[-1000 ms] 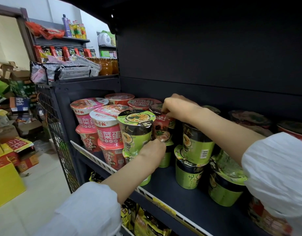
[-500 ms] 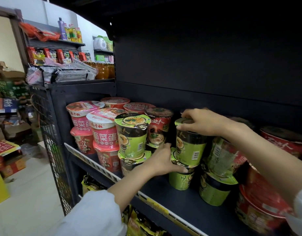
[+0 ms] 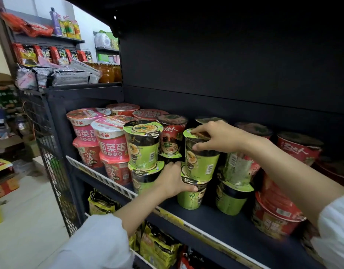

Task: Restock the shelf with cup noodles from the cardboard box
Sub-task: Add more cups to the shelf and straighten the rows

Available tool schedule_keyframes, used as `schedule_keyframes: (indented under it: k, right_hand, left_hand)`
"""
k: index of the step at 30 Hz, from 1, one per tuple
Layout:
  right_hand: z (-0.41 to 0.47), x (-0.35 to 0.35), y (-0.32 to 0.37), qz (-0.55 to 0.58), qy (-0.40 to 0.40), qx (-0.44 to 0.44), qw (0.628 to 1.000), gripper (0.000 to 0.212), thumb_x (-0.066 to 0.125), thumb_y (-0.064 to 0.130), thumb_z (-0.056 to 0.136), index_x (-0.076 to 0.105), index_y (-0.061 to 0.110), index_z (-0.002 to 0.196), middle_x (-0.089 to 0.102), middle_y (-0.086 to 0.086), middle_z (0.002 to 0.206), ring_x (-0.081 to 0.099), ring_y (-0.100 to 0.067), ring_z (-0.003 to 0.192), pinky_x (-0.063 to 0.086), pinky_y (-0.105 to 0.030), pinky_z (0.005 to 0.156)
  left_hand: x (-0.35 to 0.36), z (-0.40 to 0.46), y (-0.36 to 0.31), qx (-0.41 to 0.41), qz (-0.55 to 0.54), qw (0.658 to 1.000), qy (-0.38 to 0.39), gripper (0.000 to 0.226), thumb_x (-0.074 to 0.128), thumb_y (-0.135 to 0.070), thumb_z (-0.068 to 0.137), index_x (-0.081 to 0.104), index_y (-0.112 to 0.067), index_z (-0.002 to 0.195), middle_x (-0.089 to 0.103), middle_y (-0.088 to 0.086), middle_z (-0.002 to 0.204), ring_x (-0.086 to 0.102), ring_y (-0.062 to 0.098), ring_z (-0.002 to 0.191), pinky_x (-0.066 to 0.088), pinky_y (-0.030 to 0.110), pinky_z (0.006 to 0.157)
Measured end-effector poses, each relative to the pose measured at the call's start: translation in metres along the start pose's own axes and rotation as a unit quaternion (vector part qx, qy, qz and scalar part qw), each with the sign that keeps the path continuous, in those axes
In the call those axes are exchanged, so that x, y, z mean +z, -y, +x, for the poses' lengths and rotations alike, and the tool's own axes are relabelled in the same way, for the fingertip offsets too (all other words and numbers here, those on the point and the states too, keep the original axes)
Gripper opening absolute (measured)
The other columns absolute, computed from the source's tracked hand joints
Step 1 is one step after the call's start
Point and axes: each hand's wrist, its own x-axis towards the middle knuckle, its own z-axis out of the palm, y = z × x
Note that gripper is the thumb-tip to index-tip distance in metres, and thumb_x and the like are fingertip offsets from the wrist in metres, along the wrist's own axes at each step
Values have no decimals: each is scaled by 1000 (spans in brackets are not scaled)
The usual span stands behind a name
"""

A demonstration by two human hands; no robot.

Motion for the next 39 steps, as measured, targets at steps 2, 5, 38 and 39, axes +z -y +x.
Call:
schedule_keyframes:
  k: [2,5,38,39]
  right_hand:
    - [-7,2,8,0,-10,-8,1000,61,63,45,84,46,22,138,55,-1,134,45,-21,127,39,-31,99]
    - [-14,3,20,6,-16,-10,1000,58,62,42,85,46,25,138,57,-2,133,47,-23,125,41,-33,99]
    - [-41,27,28,210,-63,-59,974,42,53,33,93,49,31,135,42,10,146,25,-9,141,17,-26,114]
    - [-43,29,28,200,-76,-63,975,42,53,34,92,50,33,134,41,11,146,26,-8,140,17,-26,114]
  left_hand:
    - [-4,-8,5,13,15,1000,10,79,80,-51,64,52,-10,126,62,8,121,54,25,116,46,34,95]
    - [-11,-21,10,27,34,999,22,70,78,-49,68,57,-9,121,67,7,112,59,23,107,47,28,85]
    - [-66,-35,22,130,222,951,171,51,56,-39,91,50,-20,138,32,11,148,29,30,137,28,39,112]
    - [-66,-34,23,137,234,949,161,48,57,-39,91,53,-21,135,35,11,144,31,30,134,30,40,110]
